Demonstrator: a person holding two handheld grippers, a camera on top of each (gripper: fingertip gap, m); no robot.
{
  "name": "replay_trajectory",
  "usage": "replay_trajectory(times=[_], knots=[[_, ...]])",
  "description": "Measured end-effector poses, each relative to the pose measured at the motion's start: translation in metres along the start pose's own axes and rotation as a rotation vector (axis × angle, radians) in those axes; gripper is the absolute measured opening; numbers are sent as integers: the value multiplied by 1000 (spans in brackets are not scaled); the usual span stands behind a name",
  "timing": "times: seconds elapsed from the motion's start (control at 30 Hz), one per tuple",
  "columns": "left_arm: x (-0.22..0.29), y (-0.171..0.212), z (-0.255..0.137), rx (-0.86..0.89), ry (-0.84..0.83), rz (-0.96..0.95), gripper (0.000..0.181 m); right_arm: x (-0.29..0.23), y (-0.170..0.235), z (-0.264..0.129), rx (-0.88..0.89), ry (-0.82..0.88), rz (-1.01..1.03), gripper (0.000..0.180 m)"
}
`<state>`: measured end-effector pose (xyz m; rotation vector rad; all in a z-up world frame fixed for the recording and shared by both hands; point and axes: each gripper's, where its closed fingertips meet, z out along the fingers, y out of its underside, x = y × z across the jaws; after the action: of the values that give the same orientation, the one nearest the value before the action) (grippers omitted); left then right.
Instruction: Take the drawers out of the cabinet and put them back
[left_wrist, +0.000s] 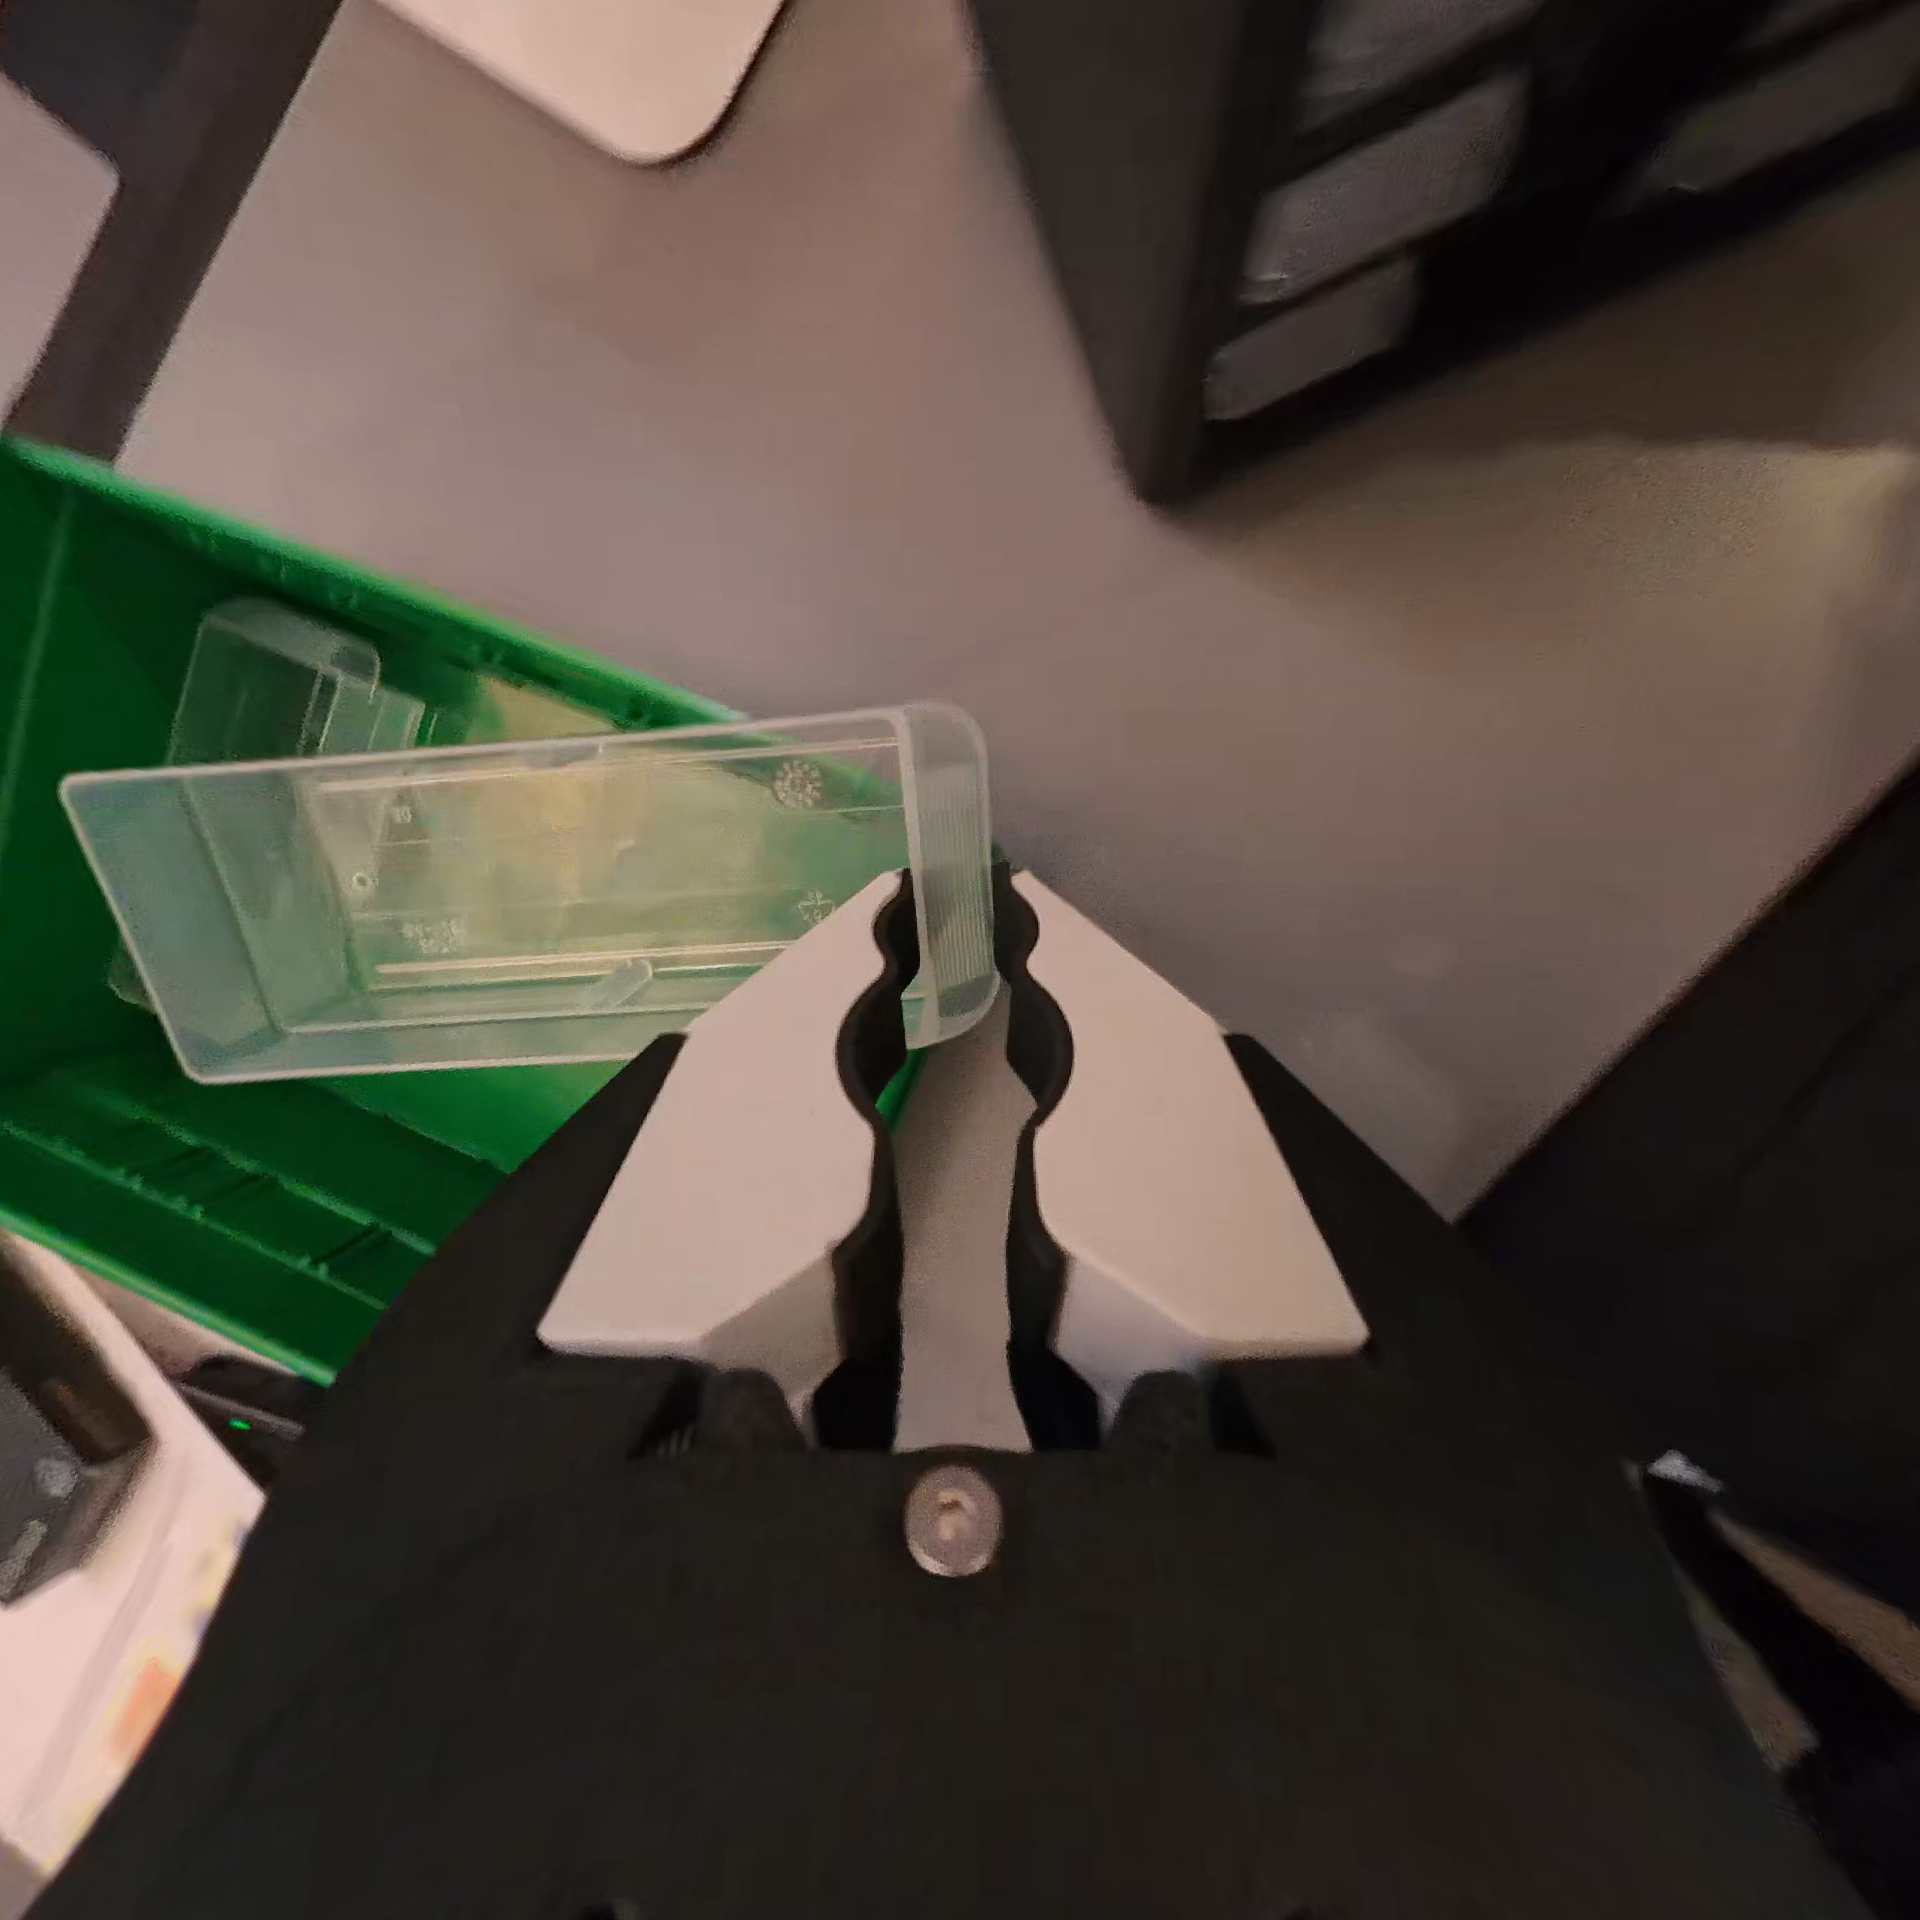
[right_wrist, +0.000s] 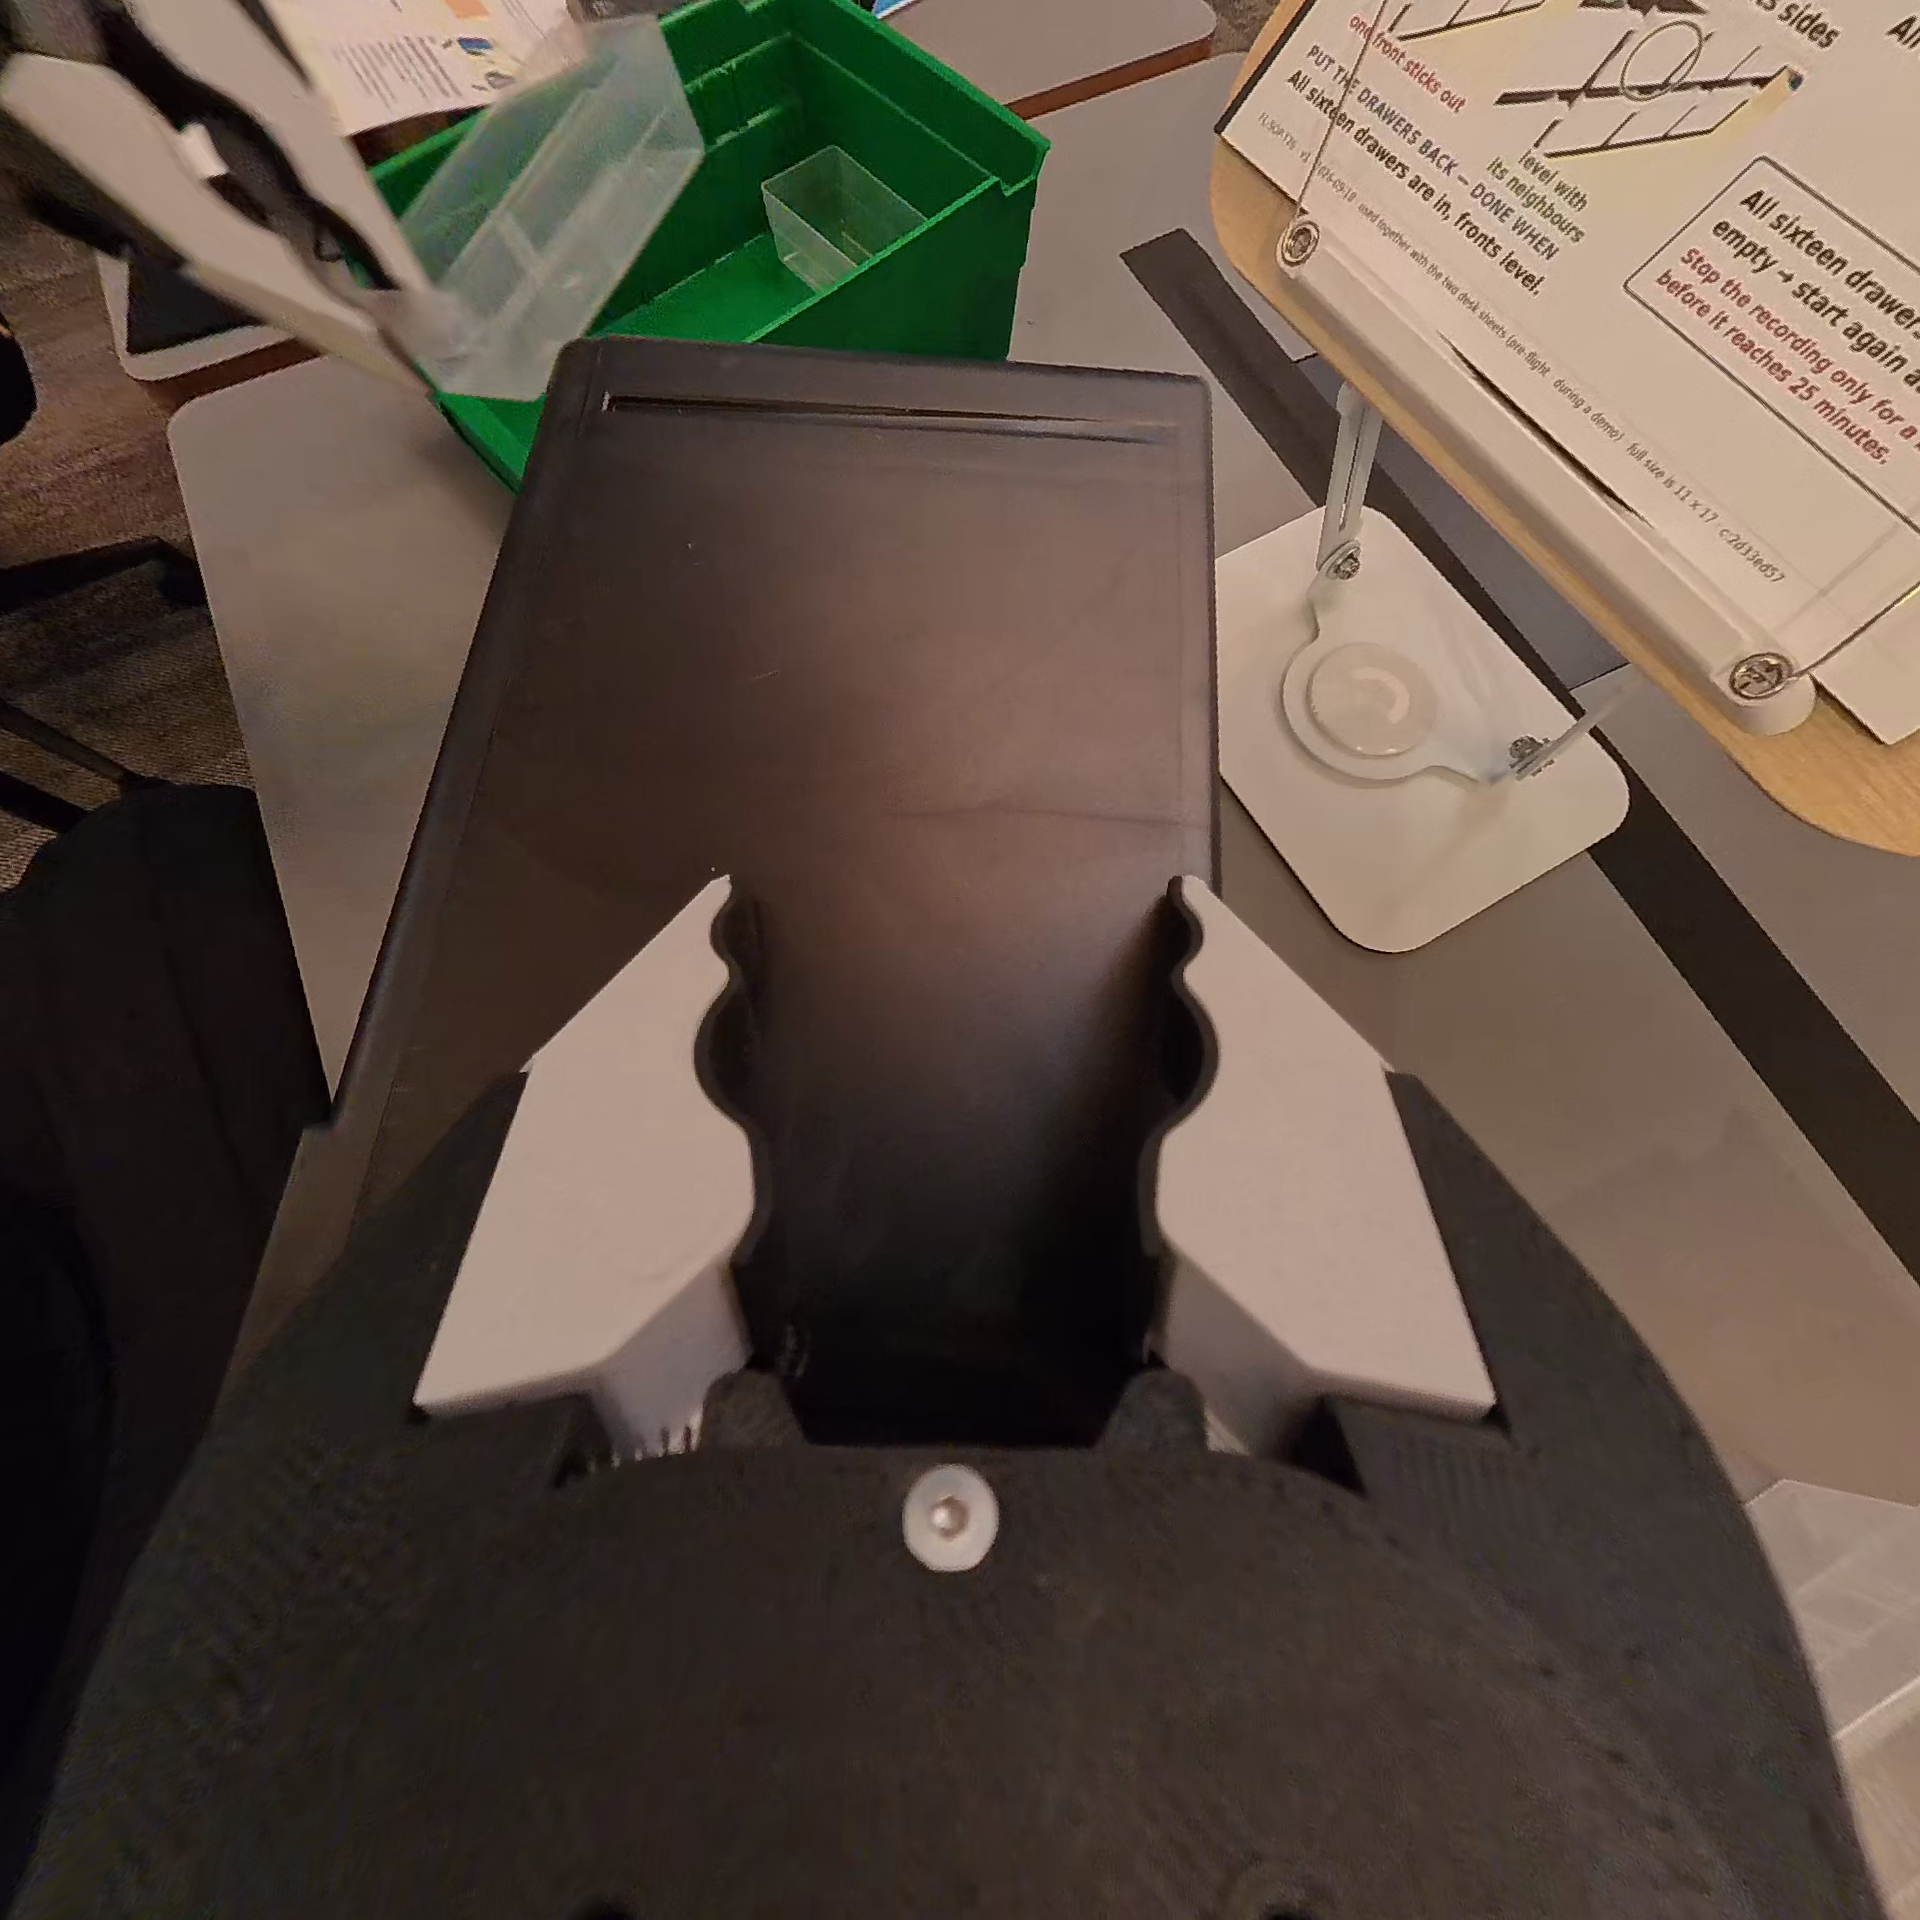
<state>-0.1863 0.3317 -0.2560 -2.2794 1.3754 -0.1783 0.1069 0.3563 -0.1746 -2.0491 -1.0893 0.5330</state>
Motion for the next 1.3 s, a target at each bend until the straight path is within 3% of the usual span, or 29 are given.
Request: replay_trajectory(times=[0.13, 0.33, 0.5, 0.6, 0.77, 0.93, 1.03, 1.17, 1.27, 1.3], knots=[[73, -7, -23, 48, 133, 239, 12, 0, 0, 0, -1, 0, 0, 78], [172, 24, 11, -61, 379, 520, 12, 0, 0, 0, -1, 1, 1, 78], [183, 66, 54, -247, 365, 659, 12, 0, 0, 0, -2, 3, 2, 78], [177, 79, 62, -263, 347, 665, 13, 0, 0, 0, -3, 3, 2, 78], [161, 83, 57, -201, 287, 531, 43, 0, 0, 0, 0, 3, 2, 78], [143, 57, 51, -79, 188, 47, 113, 0, 0, 0, 1, 2, 2, 78], [134, 50, 60, -70, 96, -81, 117, 0, 0, 0, 2, 1, 2, 78], [129, 83, 79, -236, 83, -128, 127, 0, 0, 0, 2, 1, 2, 78], [132, 92, 85, -241, 141, -166, 97, 0, 0, 0, 4, 1, 3, 77], [132, 96, 86, -251, 149, -175, 74, 0, 0, 0, 4, 1, 3, 77]])
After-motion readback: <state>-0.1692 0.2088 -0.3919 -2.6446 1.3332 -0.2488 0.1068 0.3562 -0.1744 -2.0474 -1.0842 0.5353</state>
